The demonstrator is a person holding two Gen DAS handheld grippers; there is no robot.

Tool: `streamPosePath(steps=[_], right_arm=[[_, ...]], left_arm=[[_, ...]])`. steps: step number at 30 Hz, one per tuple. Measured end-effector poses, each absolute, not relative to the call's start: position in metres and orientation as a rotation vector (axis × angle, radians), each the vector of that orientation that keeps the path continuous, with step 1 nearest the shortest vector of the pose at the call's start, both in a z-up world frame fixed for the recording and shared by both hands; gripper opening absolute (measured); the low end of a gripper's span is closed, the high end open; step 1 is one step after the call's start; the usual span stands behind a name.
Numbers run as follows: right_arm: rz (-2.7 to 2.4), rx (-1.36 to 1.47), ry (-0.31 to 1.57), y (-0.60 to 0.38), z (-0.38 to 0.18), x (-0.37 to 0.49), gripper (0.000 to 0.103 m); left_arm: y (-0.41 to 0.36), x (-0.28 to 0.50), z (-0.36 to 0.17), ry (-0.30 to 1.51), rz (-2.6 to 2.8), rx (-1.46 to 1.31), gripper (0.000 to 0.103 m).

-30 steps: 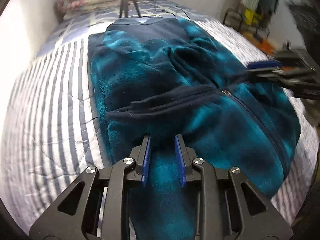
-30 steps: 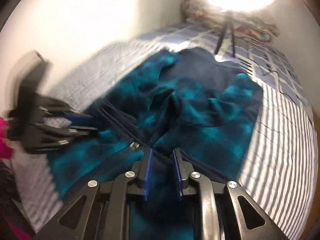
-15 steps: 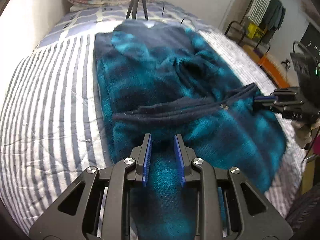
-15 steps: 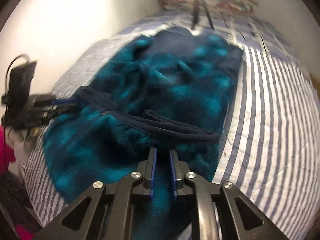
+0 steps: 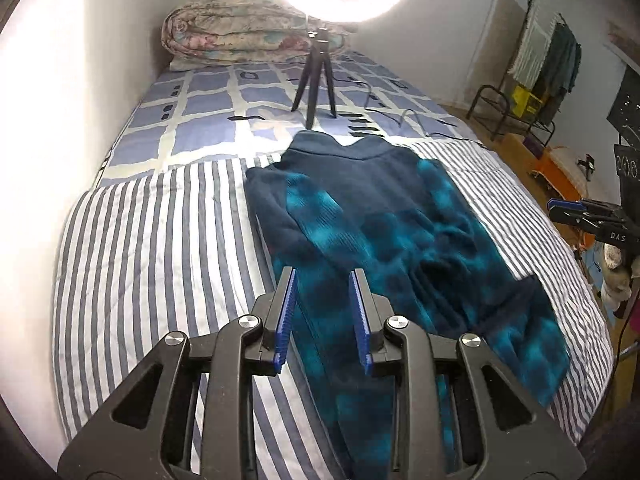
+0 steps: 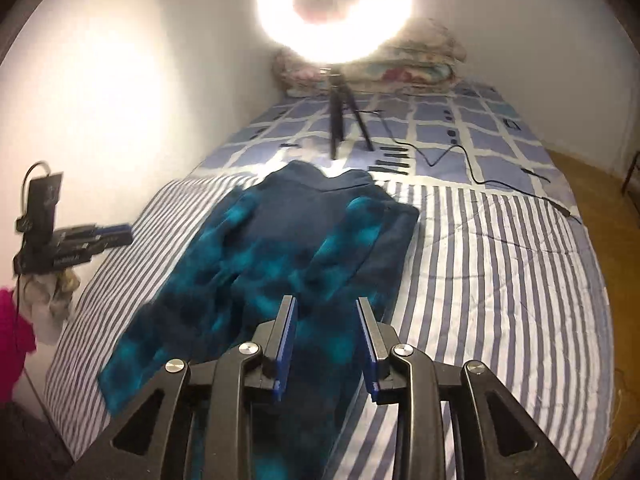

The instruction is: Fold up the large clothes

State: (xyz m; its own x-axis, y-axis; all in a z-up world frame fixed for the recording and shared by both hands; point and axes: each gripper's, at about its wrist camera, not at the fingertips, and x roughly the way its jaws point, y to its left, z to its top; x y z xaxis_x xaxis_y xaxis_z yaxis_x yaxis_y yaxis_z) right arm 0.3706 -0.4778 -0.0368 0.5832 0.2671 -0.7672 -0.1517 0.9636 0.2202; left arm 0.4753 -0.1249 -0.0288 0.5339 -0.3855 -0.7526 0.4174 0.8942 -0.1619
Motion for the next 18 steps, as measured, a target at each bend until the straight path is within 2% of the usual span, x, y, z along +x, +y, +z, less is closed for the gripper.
streamPosePath(steps=[13,18], right_arm=[[0.238,0.181,1.048,-0.457,-0.147,0.484,0.029],[0.286,0.112,1.05,-0.442,-0.161,0.489,0.03]], left_arm=[[-0.178,0.559,-0.121,0.997,-0.512,0.055,0.026],[-0.191,0.562,-0.141,0.982,-0.529,0.118,0.028]])
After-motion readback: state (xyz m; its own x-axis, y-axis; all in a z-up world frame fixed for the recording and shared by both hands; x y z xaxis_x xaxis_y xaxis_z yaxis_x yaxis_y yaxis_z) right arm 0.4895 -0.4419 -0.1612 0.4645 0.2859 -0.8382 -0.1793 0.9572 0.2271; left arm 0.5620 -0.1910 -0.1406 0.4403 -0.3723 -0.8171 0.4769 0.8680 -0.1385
